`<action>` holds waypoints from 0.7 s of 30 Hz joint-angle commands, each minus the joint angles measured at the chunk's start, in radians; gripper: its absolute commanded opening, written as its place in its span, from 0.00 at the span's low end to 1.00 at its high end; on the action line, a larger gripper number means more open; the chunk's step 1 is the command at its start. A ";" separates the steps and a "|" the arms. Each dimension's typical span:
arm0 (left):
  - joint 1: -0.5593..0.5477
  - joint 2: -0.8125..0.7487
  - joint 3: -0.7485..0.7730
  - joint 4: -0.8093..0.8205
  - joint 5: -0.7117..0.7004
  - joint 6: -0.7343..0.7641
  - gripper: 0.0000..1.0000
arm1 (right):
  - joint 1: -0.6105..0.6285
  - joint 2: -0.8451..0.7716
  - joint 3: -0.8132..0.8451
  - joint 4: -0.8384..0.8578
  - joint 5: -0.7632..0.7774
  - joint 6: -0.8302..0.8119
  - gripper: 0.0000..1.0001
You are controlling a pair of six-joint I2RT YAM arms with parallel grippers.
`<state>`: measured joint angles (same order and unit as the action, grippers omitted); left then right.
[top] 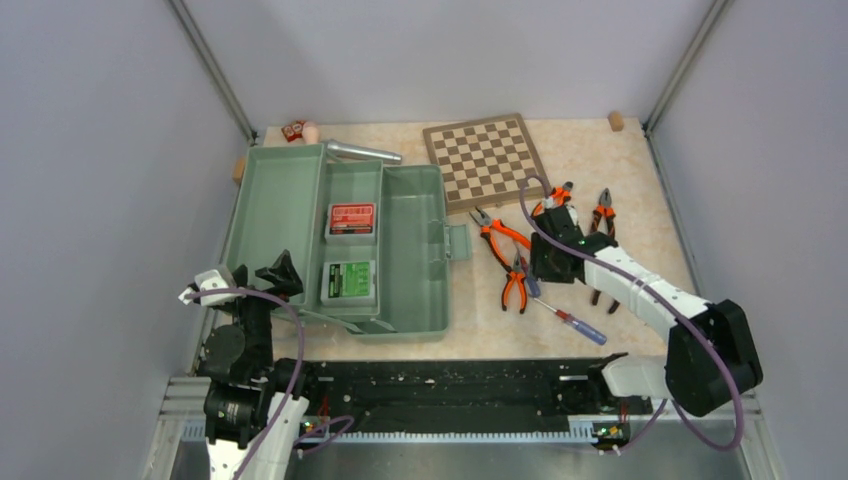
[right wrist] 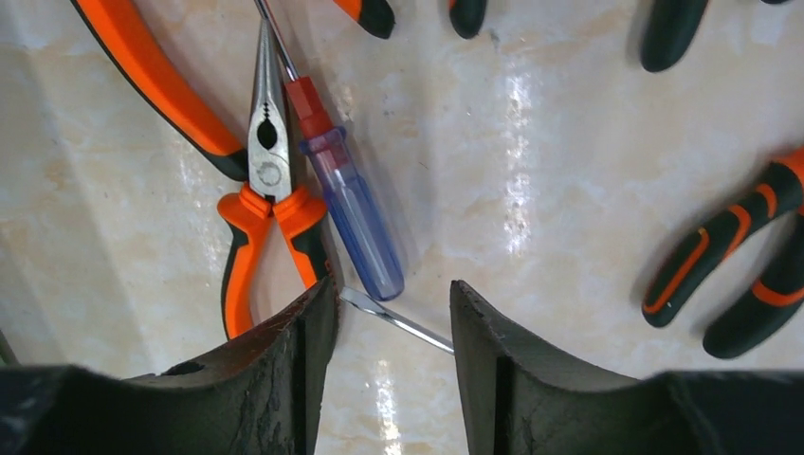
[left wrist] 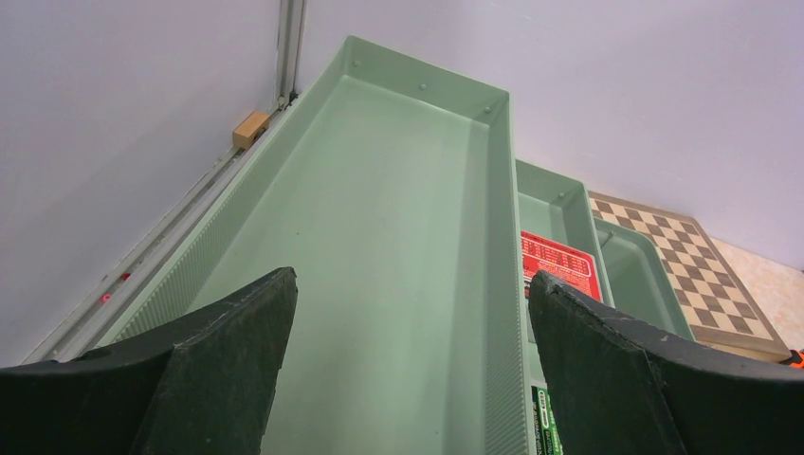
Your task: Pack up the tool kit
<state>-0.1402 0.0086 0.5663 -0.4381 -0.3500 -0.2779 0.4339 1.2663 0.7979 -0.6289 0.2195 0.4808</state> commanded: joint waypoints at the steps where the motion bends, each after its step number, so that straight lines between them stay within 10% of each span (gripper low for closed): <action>1: -0.002 -0.079 -0.003 0.049 -0.005 0.006 0.96 | -0.006 0.054 0.004 0.119 -0.068 -0.036 0.45; 21: -0.001 -0.062 -0.003 0.050 -0.005 0.009 0.96 | -0.115 0.246 -0.041 0.284 -0.101 -0.049 0.33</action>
<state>-0.1402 0.0086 0.5663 -0.4381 -0.3538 -0.2775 0.3412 1.4769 0.7662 -0.4000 0.1139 0.4408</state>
